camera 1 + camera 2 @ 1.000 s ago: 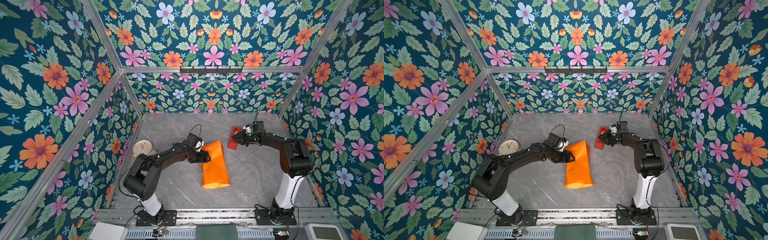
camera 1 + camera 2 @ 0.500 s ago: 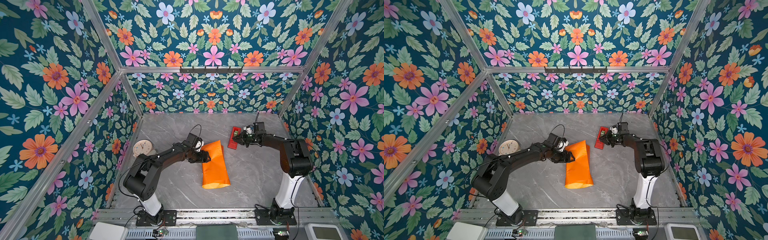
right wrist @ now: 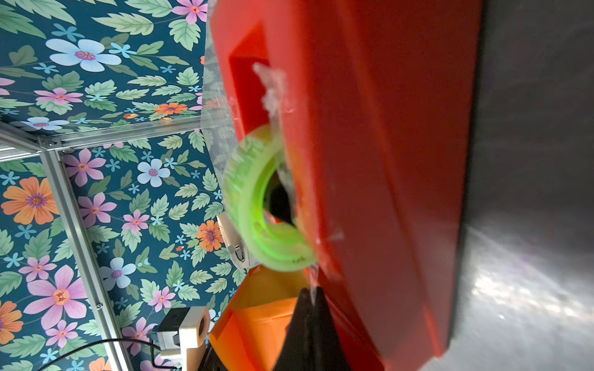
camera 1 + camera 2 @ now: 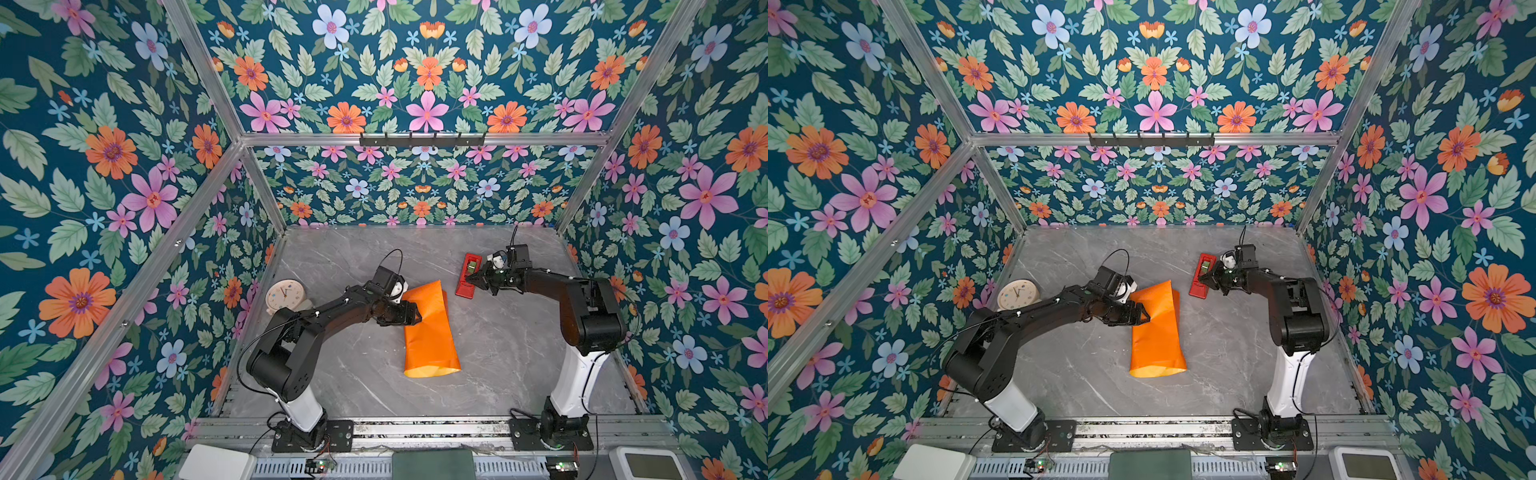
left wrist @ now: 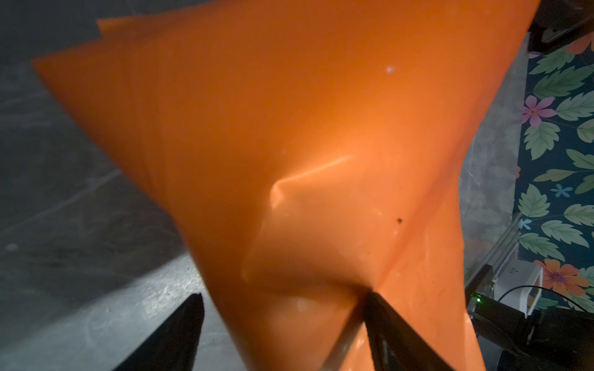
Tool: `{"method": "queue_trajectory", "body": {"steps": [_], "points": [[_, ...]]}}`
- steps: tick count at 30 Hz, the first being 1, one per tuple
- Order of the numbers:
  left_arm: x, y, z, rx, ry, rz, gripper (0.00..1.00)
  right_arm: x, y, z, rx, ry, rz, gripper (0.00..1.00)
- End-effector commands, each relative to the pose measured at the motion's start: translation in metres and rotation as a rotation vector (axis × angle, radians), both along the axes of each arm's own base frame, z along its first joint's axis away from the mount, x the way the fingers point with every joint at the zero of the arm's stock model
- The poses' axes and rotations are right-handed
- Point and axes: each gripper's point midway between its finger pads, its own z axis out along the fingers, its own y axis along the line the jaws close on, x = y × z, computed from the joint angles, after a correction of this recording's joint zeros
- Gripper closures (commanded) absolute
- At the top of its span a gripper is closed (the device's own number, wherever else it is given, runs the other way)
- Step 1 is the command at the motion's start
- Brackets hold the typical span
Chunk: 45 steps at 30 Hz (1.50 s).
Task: Wrap a gift box in wrapping paper
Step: Tear off the tape with the cutter.
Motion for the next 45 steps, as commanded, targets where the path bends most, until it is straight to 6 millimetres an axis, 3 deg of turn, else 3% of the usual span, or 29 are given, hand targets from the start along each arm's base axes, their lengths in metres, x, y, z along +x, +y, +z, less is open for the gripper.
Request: {"method": "queue_trajectory", "body": {"steps": [1, 15, 24, 45], "points": [[-0.021, 0.041, -0.033, 0.229, 0.076, 0.018, 0.2, 0.0, -0.003, -0.003, -0.006, 0.031, -0.029, 1.0], [-0.022, 0.042, -0.034, 0.231, 0.077, 0.018, 0.2, 0.007, 0.007, 0.031, 0.109, -0.034, -0.031, 1.0], [-0.021, 0.041, -0.034, 0.228, 0.077, 0.017, 0.2, -0.005, 0.01, 0.036, 0.129, -0.027, -0.031, 1.0], [-0.02, 0.042, -0.033, 0.232, 0.068, 0.017, 0.2, -0.044, 0.037, 0.032, 0.121, 0.0, -0.001, 1.0]]}}
